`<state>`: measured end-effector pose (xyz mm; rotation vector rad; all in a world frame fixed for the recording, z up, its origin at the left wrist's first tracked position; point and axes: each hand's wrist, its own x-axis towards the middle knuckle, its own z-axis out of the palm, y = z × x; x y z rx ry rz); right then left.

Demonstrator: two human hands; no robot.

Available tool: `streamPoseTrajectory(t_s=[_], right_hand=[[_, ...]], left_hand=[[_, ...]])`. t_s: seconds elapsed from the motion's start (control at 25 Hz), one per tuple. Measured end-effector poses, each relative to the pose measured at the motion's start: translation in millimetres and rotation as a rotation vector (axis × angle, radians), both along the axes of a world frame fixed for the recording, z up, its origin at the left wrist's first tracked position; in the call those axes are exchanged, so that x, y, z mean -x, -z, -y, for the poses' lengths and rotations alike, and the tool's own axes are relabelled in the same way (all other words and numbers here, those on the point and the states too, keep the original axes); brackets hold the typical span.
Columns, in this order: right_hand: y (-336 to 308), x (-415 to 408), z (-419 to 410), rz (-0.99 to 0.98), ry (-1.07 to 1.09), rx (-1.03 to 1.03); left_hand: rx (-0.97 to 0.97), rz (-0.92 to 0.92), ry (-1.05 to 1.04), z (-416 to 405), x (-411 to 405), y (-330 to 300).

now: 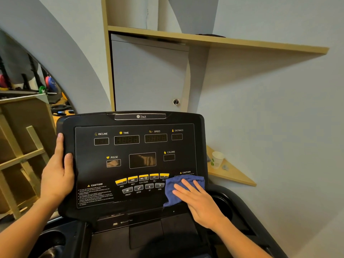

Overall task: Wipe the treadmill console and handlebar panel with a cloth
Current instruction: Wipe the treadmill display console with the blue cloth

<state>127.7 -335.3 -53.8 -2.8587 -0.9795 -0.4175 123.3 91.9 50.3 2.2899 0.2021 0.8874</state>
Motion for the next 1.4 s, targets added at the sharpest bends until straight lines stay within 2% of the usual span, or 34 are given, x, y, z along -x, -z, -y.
streamPoseTrajectory(t_s=[0.4,0.68,1.12,1.4], right_hand=[[7,-10,-3,0.104,0.28,-0.177],[-31,-47,-31,0.232,0.444,-0.342],[-106,-105,-46,0.328,0.474,-0.473],[-123,-121,-77,0.37,0.6,-0.599]], left_hand=[[0.019,0.013,0.005,-1,-2,0],[0.023,0.023,0.009,-1,-2,0],[0.031,0.035,0.034,-4,-3,1],[0.03,0.053,0.04,-6,-9,6]])
